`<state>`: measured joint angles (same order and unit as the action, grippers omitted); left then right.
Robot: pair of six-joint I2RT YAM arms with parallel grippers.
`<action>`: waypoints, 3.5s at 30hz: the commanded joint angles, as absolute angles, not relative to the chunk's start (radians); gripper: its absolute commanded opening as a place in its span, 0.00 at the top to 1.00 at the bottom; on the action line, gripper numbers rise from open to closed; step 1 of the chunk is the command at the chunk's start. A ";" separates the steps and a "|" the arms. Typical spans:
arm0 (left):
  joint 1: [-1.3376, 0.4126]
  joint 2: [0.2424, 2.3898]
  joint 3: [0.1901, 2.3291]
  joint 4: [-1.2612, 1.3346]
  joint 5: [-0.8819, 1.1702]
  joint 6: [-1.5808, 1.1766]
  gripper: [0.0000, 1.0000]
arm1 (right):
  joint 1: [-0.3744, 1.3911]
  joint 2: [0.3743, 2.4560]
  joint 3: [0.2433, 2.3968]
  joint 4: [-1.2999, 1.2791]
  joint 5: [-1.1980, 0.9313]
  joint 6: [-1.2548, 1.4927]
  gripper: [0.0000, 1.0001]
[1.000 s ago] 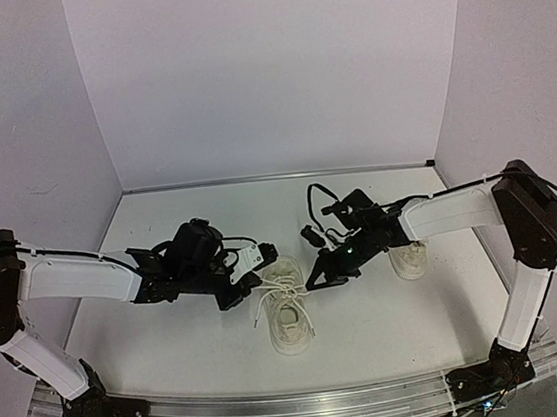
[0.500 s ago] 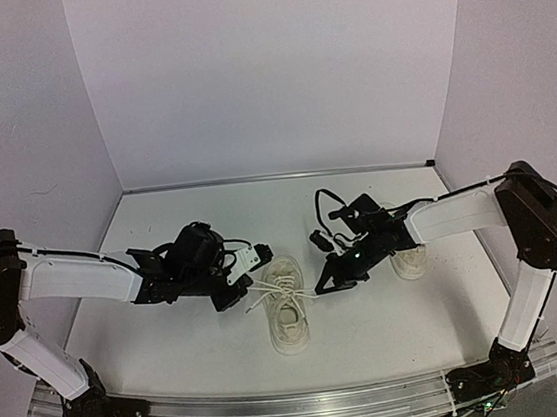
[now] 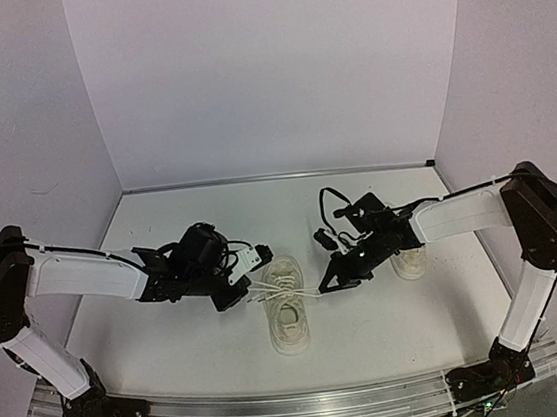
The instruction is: Tie the shoes
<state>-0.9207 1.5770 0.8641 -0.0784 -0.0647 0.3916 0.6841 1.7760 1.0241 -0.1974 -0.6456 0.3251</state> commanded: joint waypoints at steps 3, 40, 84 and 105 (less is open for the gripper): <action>-0.905 1.565 0.915 -0.095 -0.080 0.374 0.93 | 0.677 1.742 1.029 -0.221 -0.713 0.286 1.00; -0.956 1.581 0.910 -0.095 0.206 0.442 0.54 | 0.699 1.920 1.301 -0.334 -0.745 0.075 0.69; -0.954 1.530 0.882 -0.149 0.099 0.434 1.00 | 0.779 1.970 1.344 -0.418 -0.617 0.008 0.99; -0.953 1.491 0.864 -0.216 0.062 0.446 1.00 | 0.797 1.980 1.376 -0.449 -0.628 -0.015 0.74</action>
<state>-0.9531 1.5285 0.8678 -0.2109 0.0750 0.4413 0.7809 1.9694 1.3436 -0.4249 -0.6260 0.0175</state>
